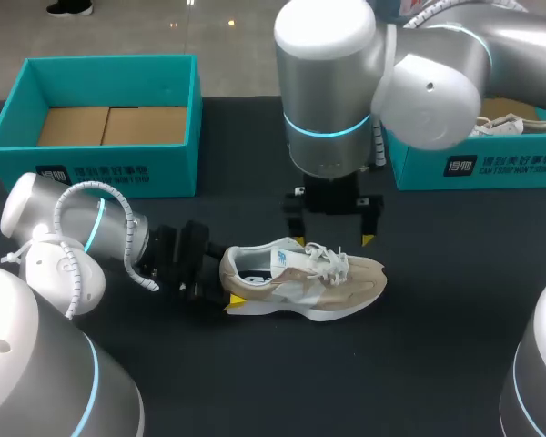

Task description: Take the shoe out of the shoebox, open the shoe tongue, remove and reinsert the insole, then place the shoe into the shoebox

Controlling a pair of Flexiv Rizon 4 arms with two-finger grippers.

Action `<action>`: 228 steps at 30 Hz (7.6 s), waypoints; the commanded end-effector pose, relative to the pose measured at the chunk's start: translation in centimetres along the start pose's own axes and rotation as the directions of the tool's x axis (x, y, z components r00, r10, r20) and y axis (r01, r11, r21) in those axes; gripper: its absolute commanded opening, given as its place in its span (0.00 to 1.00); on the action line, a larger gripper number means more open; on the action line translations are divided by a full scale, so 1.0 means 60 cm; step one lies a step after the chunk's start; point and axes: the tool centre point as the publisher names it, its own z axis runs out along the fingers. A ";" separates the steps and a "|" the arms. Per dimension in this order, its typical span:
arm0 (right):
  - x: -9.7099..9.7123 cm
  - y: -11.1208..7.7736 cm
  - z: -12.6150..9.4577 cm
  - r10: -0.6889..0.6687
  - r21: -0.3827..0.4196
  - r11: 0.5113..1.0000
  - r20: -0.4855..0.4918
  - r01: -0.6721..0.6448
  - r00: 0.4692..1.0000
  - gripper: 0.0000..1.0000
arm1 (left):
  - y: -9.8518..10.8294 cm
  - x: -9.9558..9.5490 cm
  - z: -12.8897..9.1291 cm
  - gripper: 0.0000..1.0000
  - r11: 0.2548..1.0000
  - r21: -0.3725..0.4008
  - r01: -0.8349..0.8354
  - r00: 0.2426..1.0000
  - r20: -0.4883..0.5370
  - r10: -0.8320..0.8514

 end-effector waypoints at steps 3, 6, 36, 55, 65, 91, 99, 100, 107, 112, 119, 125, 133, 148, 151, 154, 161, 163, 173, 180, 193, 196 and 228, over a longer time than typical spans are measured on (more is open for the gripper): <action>0.012 0.002 0.001 0.001 0.002 1.000 0.023 -0.001 1.000 1.00 | 0.003 0.000 0.004 0.00 1.000 -0.004 0.000 1.000 0.002 0.000; 0.012 0.002 0.001 0.001 0.002 1.000 0.023 -0.001 1.000 1.00 | 0.003 0.000 0.004 0.00 1.000 -0.004 0.000 1.000 0.002 0.000; 0.156 0.003 0.079 -0.091 -0.005 0.995 0.227 0.095 0.970 1.00 | 0.003 0.000 0.004 0.00 1.000 -0.004 0.000 1.000 0.002 0.000; 0.093 0.011 0.092 -0.007 0.043 0.999 0.290 -0.006 0.957 0.47 | 0.003 0.000 0.004 0.00 1.000 -0.004 0.000 1.000 0.002 0.000; 0.050 0.012 0.070 0.043 0.078 0.995 0.219 -0.061 0.975 0.47 | 0.003 0.000 0.004 0.00 1.000 -0.004 0.000 1.000 0.002 0.000; -0.047 0.026 0.087 0.236 0.074 0.966 0.135 -0.247 0.962 0.00 | 0.003 0.000 0.004 0.00 1.000 -0.004 0.000 1.000 0.002 0.000; -0.075 0.022 0.132 0.280 0.042 0.954 0.220 -0.295 0.935 0.00 | 0.003 0.000 0.004 0.00 1.000 -0.004 0.000 1.000 0.002 0.000; -0.077 0.022 0.139 0.283 0.045 0.952 0.235 -0.302 0.930 0.00 | 0.003 0.000 0.004 0.00 1.000 -0.004 0.000 1.000 0.002 0.000; -0.090 0.025 0.193 0.305 0.051 0.942 0.283 -0.332 0.910 0.00 | 0.003 0.000 0.004 0.00 1.000 -0.004 0.000 1.000 0.002 0.000; -0.091 0.025 0.206 0.308 0.058 0.939 0.291 -0.338 0.906 0.00 | 0.003 0.000 0.004 0.00 1.000 -0.004 0.000 1.000 0.002 0.000; -0.086 0.026 0.180 0.316 0.030 0.942 0.262 -0.335 0.912 0.87 | 0.003 0.000 0.004 0.00 1.000 -0.004 0.000 1.000 0.002 0.000; -0.075 0.018 0.136 0.307 -0.009 0.949 0.239 -0.314 0.921 1.00 | 0.003 0.000 0.004 0.00 1.000 -0.004 0.000 1.000 0.002 0.000; -0.049 0.008 0.063 0.242 -0.047 0.970 0.125 -0.238 0.962 1.00 | 0.003 0.000 0.004 0.00 1.000 -0.004 0.000 1.000 0.002 0.000; 0.048 0.004 -0.022 -0.453 -0.204 0.871 0.017 0.446 0.892 1.00 | 0.003 0.000 0.004 0.00 1.000 -0.004 0.000 1.000 0.002 0.000; 0.059 0.010 -0.028 -0.467 -0.219 0.855 0.067 0.469 0.882 1.00 | 0.003 0.000 0.004 0.00 1.000 -0.004 0.000 1.000 0.002 0.000; 0.059 0.010 -0.028 -0.467 -0.219 0.855 0.067 0.469 0.882 1.00 | 0.003 0.000 0.004 0.00 1.000 -0.004 0.000 1.000 0.002 0.000; 0.059 0.010 -0.028 -0.467 -0.219 0.855 0.067 0.469 0.882 1.00 | 0.003 0.000 0.004 0.00 1.000 -0.004 0.000 1.000 0.002 0.000; 0.059 0.010 -0.028 -0.467 -0.219 0.855 0.067 0.469 0.882 1.00 | 0.003 0.000 0.004 0.00 1.000 -0.004 0.000 1.000 0.002 0.000; 0.098 -0.003 -0.035 -0.915 -0.235 0.259 0.250 0.937 0.316 1.00 | 0.003 0.000 0.004 0.00 1.000 -0.004 0.000 1.000 0.002 0.000; 0.109 0.003 -0.035 -0.949 -0.154 0.074 0.292 0.985 0.117 0.00 | 0.003 0.000 0.004 0.00 1.000 -0.004 0.000 1.000 0.002 0.000; 0.108 0.007 -0.034 -0.947 -0.142 0.107 0.286 0.984 0.144 0.00 | 0.003 0.000 0.004 0.00 1.000 -0.004 0.000 1.000 0.002 0.000; 0.108 0.007 -0.034 -0.947 -0.142 0.107 0.286 0.984 0.144 0.00 | 0.003 0.000 0.004 0.00 1.000 -0.004 0.000 1.000 0.002 0.000; 0.130 0.038 0.074 -0.971 -0.037 0.014 0.239 0.999 0.022 0.00 | 0.003 0.000 0.004 0.00 1.000 -0.004 0.000 1.000 0.002 0.000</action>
